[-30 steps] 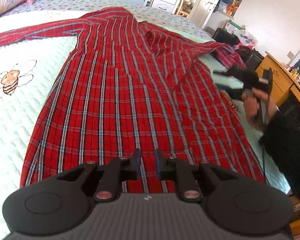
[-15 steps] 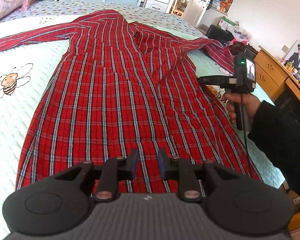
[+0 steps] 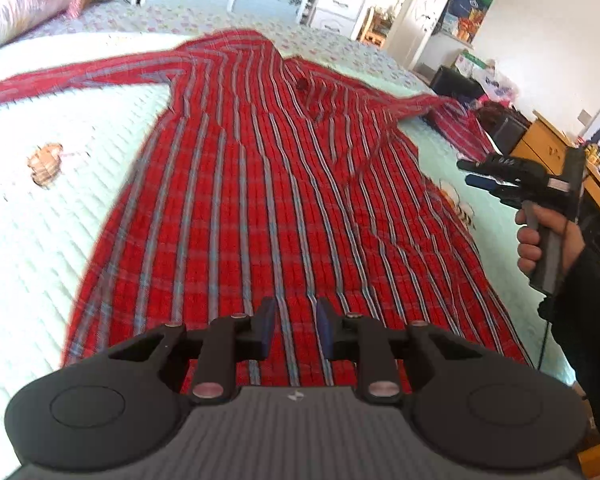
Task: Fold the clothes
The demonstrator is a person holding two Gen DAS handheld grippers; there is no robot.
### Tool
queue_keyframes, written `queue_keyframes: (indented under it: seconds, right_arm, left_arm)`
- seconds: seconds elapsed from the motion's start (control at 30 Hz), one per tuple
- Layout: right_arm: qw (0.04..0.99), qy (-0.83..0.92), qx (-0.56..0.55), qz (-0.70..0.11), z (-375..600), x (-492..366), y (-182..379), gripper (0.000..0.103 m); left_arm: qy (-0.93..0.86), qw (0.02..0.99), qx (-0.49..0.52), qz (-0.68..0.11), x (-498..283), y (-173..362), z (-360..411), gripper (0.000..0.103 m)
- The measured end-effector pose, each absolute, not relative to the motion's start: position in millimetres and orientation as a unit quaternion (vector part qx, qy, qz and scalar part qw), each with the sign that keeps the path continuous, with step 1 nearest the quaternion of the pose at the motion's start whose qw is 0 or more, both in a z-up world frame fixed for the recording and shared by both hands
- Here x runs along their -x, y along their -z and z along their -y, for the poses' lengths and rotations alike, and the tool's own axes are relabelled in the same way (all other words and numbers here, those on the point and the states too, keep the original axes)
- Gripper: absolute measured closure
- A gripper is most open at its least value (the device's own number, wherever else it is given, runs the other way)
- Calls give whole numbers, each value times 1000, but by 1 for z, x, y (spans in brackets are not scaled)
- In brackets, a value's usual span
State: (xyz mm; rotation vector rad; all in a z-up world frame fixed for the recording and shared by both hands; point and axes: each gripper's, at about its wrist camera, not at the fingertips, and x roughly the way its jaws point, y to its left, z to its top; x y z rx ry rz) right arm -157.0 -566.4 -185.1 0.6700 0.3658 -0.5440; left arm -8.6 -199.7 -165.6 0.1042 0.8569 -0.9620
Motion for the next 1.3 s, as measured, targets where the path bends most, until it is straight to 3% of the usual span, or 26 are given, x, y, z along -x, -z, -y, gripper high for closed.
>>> queue_keyframes:
  seconds: [0.33,0.57,0.63,0.9,1.07,1.3]
  right_arm:
    - [918,176,-296,-194,507,69,139,48]
    - [903,147,-318,-250,482,7,149,48]
    - [903,141,-309,-262,464,0,153,48]
    - [886,131,-338,-290,422,4,179,48]
    - [911,88,-277,-293,422,-32,162,48]
    - [901,47,-313,-297,448,-77,167,48]
  left_arm:
    - [381,850,-16,-363,-34,151,141,70]
    - [347,865,35,-362,-66,162,97,69]
    - [339,866,56,-363,-80,164,86,63]
    - [338,850,135,-380,-207,167,114,59]
    - [331,887,-12,-322,-292,158,172,59]
    - [249,894,-285,-242,-359,181,191,59]
